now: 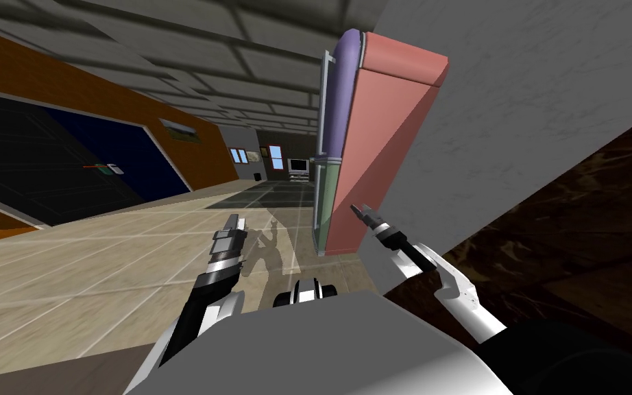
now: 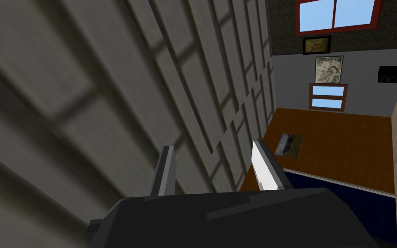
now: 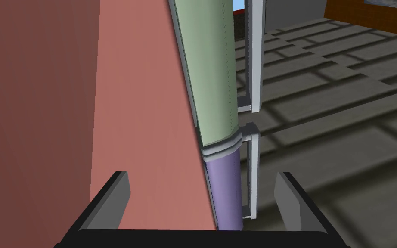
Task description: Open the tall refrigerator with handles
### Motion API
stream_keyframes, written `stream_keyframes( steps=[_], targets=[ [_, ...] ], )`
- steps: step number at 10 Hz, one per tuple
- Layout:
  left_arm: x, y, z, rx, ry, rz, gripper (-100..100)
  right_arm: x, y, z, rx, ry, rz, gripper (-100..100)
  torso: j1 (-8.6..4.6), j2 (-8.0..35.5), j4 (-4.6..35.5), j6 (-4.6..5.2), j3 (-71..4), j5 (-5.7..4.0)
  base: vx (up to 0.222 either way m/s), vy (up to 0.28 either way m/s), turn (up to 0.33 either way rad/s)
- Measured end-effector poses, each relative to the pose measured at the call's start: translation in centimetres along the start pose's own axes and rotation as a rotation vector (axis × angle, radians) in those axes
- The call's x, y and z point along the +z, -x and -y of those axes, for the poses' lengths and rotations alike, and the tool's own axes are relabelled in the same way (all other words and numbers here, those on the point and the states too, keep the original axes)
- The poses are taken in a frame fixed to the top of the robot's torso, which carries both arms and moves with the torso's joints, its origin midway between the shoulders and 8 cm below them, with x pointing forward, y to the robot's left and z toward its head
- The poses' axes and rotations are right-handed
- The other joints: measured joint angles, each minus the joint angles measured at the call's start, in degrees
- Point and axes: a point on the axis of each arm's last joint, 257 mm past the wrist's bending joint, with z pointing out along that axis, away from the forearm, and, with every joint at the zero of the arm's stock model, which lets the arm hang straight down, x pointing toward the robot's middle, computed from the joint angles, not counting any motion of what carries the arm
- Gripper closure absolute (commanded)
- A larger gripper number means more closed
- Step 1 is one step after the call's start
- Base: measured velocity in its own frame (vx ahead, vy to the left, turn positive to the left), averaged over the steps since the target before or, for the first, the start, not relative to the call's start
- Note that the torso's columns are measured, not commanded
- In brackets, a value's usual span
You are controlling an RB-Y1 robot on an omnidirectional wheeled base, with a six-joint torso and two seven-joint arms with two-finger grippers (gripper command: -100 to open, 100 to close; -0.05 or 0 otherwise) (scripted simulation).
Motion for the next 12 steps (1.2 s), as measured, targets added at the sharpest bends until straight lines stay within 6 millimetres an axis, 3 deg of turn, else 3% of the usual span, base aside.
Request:
stream_keyframes(
  steps=[12],
  targets=[
    [0.0, 0.0, 0.0, 0.0, 0.0, 0.0, 0, 2.9, 2.2, 4.0, -0.614, 0.002, -0.137, -100, -0.02, 0.04, 0.01, 0.0, 0.02, 0.0, 0.05, 0.067, 0.027]
  ],
)
